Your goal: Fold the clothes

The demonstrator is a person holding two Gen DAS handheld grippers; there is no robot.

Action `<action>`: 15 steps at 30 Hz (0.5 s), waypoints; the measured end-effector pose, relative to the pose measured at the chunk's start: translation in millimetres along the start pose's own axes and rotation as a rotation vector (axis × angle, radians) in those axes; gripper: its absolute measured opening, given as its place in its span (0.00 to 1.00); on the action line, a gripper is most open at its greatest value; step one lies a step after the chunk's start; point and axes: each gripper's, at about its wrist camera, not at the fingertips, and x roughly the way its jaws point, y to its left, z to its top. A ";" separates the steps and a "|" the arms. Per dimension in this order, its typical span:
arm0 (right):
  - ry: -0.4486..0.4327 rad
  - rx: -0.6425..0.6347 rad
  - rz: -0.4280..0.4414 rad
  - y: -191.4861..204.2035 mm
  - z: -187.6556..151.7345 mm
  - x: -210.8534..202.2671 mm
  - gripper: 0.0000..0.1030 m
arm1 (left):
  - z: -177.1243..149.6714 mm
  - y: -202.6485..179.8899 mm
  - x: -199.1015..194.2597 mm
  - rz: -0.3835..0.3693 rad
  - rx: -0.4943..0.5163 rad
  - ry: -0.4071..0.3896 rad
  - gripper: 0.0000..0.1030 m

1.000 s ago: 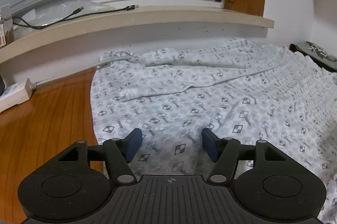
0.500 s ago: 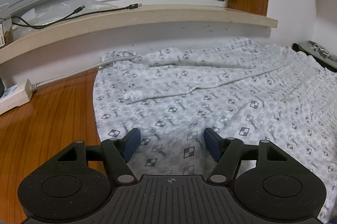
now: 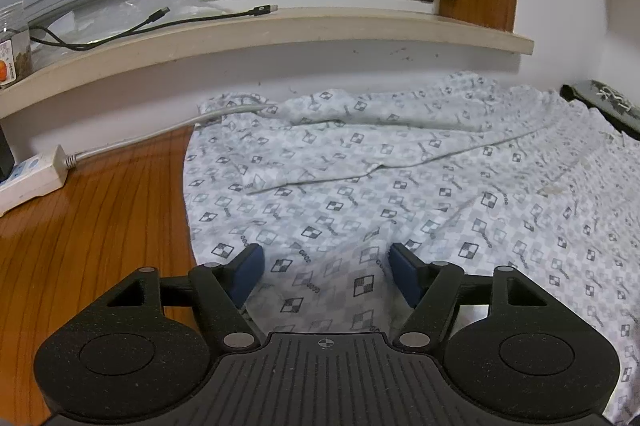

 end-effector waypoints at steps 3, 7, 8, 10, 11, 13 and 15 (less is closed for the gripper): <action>0.023 -0.027 -0.014 2.0 -3.2 4.8 0.34 | 0.1 0.3 -0.4 0.001 0.000 0.001 0.70; 0.004 0.078 0.036 -17.2 -2.2 -3.8 0.03 | 0.3 1.3 -2.1 0.006 -0.004 0.005 0.70; -0.012 0.109 0.083 -21.2 -0.9 -10.0 0.03 | 0.9 2.3 -4.3 0.012 -0.008 0.011 0.70; -0.043 0.168 0.173 -28.8 1.7 -22.1 0.03 | 3.0 5.4 -11.5 0.025 -0.021 0.018 0.71; -0.050 0.169 0.186 -30.0 3.1 -26.2 0.04 | 4.4 7.4 -16.7 0.031 -0.032 0.015 0.71; -0.062 0.198 0.199 -36.4 2.6 -29.1 0.13 | 6.6 12.2 -27.5 0.037 -0.060 0.001 0.72; -0.074 0.226 0.207 -42.8 1.9 -31.8 0.44 | 7.0 14.5 -38.5 0.047 -0.073 -0.013 0.74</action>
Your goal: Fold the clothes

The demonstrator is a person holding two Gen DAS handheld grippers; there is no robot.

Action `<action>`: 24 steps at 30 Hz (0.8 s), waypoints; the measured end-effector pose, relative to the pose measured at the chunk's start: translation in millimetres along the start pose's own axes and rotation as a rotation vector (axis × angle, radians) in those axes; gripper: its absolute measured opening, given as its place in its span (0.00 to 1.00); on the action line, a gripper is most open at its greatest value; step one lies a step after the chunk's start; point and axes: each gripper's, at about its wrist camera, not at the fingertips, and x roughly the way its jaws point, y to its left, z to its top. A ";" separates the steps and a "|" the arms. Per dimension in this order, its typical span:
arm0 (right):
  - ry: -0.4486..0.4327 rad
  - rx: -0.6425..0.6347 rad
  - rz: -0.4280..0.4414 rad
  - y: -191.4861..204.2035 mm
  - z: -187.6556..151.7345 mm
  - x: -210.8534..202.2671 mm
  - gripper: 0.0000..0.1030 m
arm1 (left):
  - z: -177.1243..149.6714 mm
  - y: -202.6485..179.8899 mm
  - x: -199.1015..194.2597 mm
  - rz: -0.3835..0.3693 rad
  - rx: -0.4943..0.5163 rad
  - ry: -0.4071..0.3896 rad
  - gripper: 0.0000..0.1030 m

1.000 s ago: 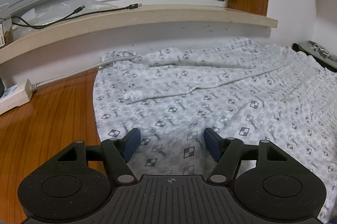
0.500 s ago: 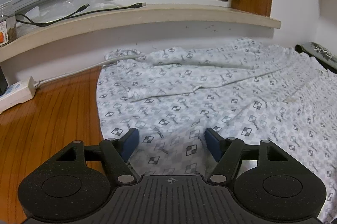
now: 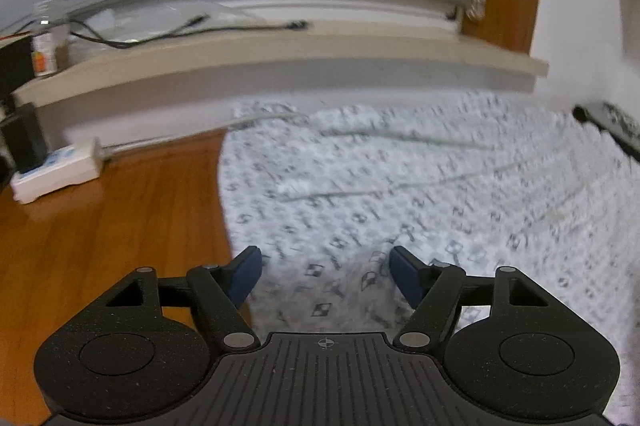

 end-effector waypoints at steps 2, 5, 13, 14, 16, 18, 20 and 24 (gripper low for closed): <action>-0.008 -0.003 -0.056 -6.3 -0.6 -2.3 0.54 | -2.6 0.7 -9.3 0.010 0.002 -0.010 0.74; -0.016 0.006 -0.135 -18.9 -3.0 -5.9 0.54 | -12.7 1.6 -19.5 0.004 0.006 -0.010 0.74; -0.024 0.139 -0.332 -80.1 -22.0 -16.7 0.55 | -32.9 2.2 -15.2 -0.007 0.022 0.053 0.56; -0.021 0.150 -0.355 -87.6 -25.8 -17.1 0.55 | -34.2 2.3 -15.0 -0.007 0.024 0.054 0.55; -0.016 0.173 -0.397 -102.0 -33.3 -17.9 0.55 | -36.1 3.0 -18.8 -0.024 0.024 0.048 0.29; -0.013 0.196 -0.410 -111.3 -40.3 -17.8 0.55 | -36.4 4.8 -25.9 -0.039 0.014 0.030 0.07; -0.015 0.210 -0.427 -117.7 -44.7 -19.2 0.55 | -31.8 11.8 -49.3 -0.048 -0.035 -0.042 0.06; -0.029 0.237 -0.437 -124.6 -52.1 -23.3 0.55 | -26.0 20.4 -82.8 0.013 -0.084 -0.125 0.09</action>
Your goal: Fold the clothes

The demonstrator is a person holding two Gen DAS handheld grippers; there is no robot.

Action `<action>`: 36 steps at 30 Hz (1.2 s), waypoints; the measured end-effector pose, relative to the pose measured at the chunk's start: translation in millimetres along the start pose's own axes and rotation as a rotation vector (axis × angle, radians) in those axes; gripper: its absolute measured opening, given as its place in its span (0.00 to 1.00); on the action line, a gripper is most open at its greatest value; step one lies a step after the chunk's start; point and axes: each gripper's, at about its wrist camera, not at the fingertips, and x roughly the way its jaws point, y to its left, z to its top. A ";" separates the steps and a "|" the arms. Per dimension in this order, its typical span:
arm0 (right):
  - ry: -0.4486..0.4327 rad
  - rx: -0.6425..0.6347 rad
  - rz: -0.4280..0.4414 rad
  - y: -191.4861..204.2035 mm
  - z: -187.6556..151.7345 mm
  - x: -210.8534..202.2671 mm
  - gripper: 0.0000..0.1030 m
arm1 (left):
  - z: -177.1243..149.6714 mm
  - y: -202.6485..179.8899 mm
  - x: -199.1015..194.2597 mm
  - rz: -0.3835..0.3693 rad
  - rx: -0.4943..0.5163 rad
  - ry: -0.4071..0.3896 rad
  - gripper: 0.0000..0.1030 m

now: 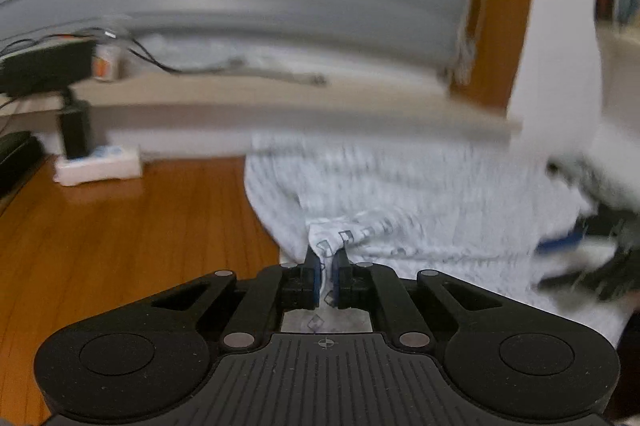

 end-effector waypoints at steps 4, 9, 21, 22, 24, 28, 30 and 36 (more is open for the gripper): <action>0.000 -0.006 -0.023 -4.1 -3.8 4.5 0.58 | -12.0 -0.2 13.5 0.139 0.076 0.080 0.39; -0.009 0.022 -0.056 -16.9 -9.2 4.1 0.59 | -14.3 -1.6 -0.2 0.090 0.022 0.042 0.67; -0.025 0.069 -0.098 -53.7 -14.7 21.5 0.61 | -33.3 -14.3 27.4 0.032 0.085 0.159 0.59; -0.024 0.077 -0.094 -56.8 -13.9 23.4 0.61 | -33.1 -13.7 35.9 0.033 0.092 0.178 0.55; -0.022 0.095 -0.089 -62.9 -12.4 26.9 0.61 | -29.8 -13.0 45.4 0.033 0.112 0.176 0.55; -0.020 0.131 -0.089 -78.6 -5.2 39.5 0.61 | -17.9 -10.1 65.0 0.041 0.148 0.191 0.54; -0.022 0.135 -0.092 -87.2 -0.1 47.9 0.61 | -9.9 -4.8 78.6 0.042 0.147 0.195 0.54; -0.023 0.151 -0.101 -118.5 18.5 75.7 0.61 | 19.2 11.2 125.5 0.047 0.149 0.206 0.54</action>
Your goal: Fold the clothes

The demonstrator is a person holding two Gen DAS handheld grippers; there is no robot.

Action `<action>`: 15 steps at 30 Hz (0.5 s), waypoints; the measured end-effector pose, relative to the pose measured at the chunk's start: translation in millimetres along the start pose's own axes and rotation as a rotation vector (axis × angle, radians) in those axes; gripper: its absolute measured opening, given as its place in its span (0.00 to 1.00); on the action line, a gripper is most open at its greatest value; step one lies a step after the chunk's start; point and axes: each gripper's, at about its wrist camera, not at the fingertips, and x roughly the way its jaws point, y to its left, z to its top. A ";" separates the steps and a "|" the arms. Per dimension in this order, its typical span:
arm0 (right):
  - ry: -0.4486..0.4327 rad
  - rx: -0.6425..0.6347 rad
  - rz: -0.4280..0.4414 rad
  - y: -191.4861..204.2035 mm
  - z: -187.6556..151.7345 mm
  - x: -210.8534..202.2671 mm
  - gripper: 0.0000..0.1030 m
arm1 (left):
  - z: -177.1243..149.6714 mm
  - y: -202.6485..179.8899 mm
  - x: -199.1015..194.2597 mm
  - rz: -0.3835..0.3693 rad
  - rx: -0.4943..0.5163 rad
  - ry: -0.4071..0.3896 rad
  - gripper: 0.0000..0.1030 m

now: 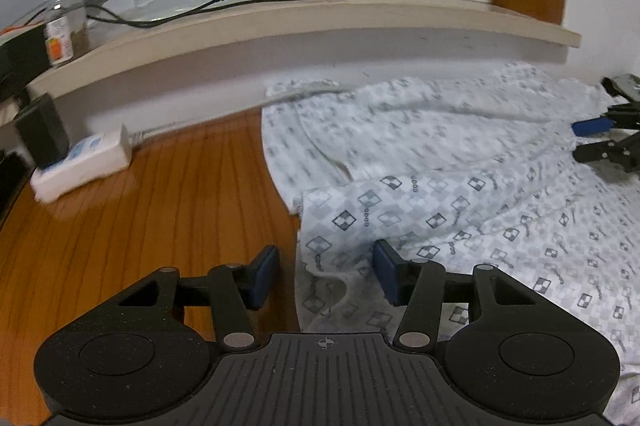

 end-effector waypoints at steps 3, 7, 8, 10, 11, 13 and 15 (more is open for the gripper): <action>0.000 0.014 -0.010 -10.4 9.7 12.6 0.61 | 14.1 3.8 16.1 0.006 0.007 0.004 0.55; -0.004 0.020 -0.020 -13.5 11.9 15.9 0.62 | 16.3 0.3 14.2 0.056 0.034 0.008 0.58; -0.007 0.018 -0.026 -12.7 10.9 14.2 0.61 | 12.6 -1.6 7.2 0.077 0.040 -0.002 0.58; -0.021 -0.002 -0.067 -5.3 7.4 6.4 0.61 | 3.9 -4.8 -12.1 0.074 0.040 -0.026 0.58; -0.029 -0.005 -0.077 -0.2 5.0 -0.2 0.61 | -1.6 -7.5 -24.5 0.065 0.039 -0.041 0.58; -0.037 -0.014 -0.071 13.6 0.9 -15.7 0.61 | -12.5 -13.0 -49.3 0.049 0.038 -0.069 0.59; -0.038 -0.028 -0.044 30.7 -2.9 -33.1 0.61 | -27.0 -24.6 -74.5 0.027 0.058 -0.092 0.59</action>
